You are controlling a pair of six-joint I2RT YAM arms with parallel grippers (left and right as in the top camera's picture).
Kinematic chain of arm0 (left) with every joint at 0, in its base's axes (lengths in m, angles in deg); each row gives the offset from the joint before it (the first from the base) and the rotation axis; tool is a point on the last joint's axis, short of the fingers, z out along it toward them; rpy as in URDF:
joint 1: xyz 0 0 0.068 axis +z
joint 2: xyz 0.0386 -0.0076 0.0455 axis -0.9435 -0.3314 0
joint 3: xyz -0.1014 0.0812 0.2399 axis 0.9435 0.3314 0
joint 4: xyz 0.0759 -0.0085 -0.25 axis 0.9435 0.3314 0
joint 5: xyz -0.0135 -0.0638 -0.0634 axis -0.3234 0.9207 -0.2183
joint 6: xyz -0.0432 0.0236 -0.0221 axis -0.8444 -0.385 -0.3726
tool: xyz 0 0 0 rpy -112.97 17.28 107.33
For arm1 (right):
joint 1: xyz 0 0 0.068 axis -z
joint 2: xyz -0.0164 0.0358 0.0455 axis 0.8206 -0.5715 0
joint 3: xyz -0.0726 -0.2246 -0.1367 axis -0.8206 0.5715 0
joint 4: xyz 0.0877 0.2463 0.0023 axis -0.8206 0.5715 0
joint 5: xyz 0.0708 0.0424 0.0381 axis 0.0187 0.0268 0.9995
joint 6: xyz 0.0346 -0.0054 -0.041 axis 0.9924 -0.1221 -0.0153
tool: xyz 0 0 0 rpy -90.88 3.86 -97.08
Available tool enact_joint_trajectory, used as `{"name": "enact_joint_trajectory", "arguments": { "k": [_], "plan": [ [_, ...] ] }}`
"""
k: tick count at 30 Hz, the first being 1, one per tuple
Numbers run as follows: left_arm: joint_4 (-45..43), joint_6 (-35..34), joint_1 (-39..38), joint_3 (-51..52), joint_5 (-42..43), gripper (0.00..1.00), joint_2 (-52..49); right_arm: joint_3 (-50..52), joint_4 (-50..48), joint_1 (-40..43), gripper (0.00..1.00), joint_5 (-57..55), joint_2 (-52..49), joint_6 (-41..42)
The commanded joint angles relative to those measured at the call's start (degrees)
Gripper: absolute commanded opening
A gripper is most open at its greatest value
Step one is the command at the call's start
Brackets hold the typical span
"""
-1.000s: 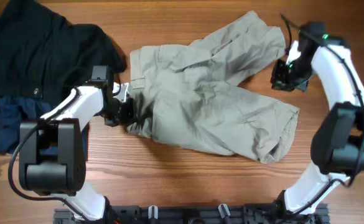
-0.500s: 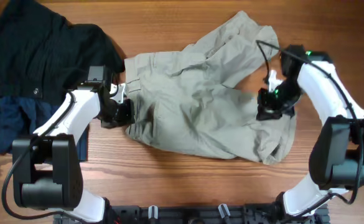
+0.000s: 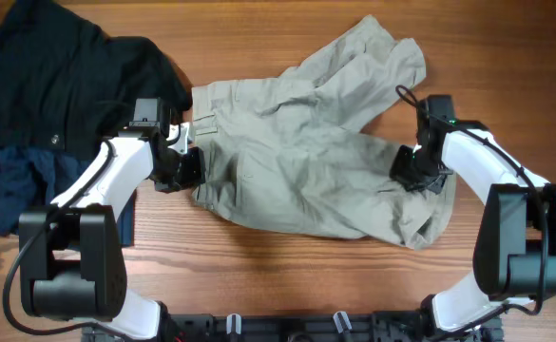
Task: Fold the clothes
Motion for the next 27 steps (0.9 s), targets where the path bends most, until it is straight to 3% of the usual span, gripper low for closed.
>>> {"name": "enact_joint_trajectory", "arguments": {
  "k": [1,6,10,13,15,17,22,27],
  "plan": [
    [-0.20,-0.52,0.07,0.15,-0.35,0.04,1.01,1.60,-6.95,0.90,0.04,-14.69,-5.03,1.73],
    [-0.17,-0.50,0.07,0.15,-0.37,0.04,1.01,-0.52,-15.67,3.61,0.04,-13.55,-7.04,-1.66],
    [-0.22,-0.50,0.07,0.15,-0.37,0.04,1.01,-11.85,1.03,9.62,0.05,2.71,-6.19,-2.14],
    [-0.15,-0.50,0.07,0.15,-0.37,0.04,1.01,-16.04,9.18,16.92,0.20,15.50,-1.01,-3.23],
    [-0.15,-0.52,0.07,0.15,-0.37,0.04,1.01,-15.76,11.45,22.08,0.29,19.21,2.34,-5.81],
    [0.02,-0.52,0.07,0.15,-0.37,0.04,1.01,-14.36,13.11,26.84,0.50,23.06,3.06,-10.38],
    [0.13,-0.24,0.07,0.15,-0.42,0.04,1.01,-2.27,5.70,31.39,0.49,33.00,2.86,-11.78],
    [0.20,-0.26,0.07,0.15,-1.88,0.04,1.01,3.50,2.73,30.45,0.49,33.46,2.86,-13.27]
  ]
}}
